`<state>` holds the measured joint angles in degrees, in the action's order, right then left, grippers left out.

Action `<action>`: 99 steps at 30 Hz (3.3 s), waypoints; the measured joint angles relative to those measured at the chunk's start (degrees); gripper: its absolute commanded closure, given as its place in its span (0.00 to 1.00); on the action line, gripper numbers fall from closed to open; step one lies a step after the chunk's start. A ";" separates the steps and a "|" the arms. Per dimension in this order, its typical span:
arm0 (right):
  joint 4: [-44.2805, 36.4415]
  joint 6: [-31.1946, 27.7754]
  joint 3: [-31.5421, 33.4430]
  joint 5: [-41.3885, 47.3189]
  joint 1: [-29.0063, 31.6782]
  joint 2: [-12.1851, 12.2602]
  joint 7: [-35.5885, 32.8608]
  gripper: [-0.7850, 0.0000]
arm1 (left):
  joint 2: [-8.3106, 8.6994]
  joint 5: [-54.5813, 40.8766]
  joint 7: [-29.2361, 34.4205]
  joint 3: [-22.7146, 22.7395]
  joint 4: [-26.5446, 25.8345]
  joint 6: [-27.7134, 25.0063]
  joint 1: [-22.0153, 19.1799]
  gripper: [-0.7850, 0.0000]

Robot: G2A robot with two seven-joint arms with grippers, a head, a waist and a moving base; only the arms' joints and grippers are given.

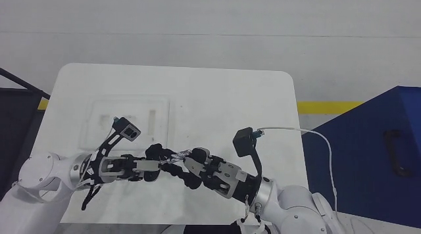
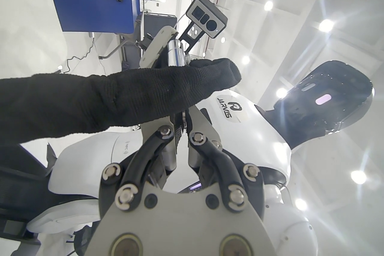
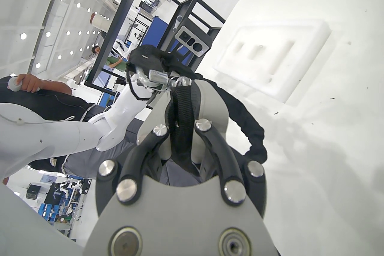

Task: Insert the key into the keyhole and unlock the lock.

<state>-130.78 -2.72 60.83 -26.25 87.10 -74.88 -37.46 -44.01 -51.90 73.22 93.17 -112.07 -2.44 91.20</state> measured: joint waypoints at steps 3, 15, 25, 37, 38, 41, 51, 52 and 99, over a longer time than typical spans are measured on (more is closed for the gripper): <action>-0.07 -0.01 -0.39 0.29 -0.18 0.10 -0.01 1.00 | -0.14 1.99 -0.19 0.31 -0.30 -2.28 0.11 1.00; -0.04 0.43 -1.52 1.60 -0.73 0.33 0.42 1.00 | -0.57 11.51 -0.35 1.51 -2.15 -14.61 1.15 1.00; -0.14 0.45 -1.75 1.34 -0.37 0.56 1.58 1.00 | -0.72 15.03 -2.73 2.00 -3.88 -16.22 1.39 1.00; 0.54 1.14 -0.68 5.25 0.29 0.96 3.27 1.00 | -1.49 23.67 -9.24 5.28 -7.42 -27.94 5.63 1.00; 0.60 1.18 -0.62 5.66 0.28 0.98 3.32 1.00 | -1.57 24.67 -10.01 5.53 -7.62 -29.06 5.98 1.00; 0.93 1.29 -0.54 6.65 0.10 1.06 3.27 1.00 | -1.88 28.75 -13.12 6.44 -8.34 -32.38 7.32 1.00; 1.70 0.70 -1.01 8.45 -0.97 1.33 2.55 1.00 | -2.60 40.26 -20.60 7.88 -10.54 -37.71 9.94 1.00; 1.78 0.63 -1.09 8.44 -1.10 1.36 2.49 1.00 | -2.60 40.19 -20.56 7.88 -10.54 -37.69 9.93 1.00; 2.58 0.40 -2.35 11.98 -1.93 2.41 5.13 1.00 | -8.97 132.09 -90.69 8.91 -19.34 -36.00 20.41 1.00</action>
<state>-128.20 -2.32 58.48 -14.27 85.18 -72.46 -32.33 -52.98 80.19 -17.47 102.08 -131.41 -38.44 111.60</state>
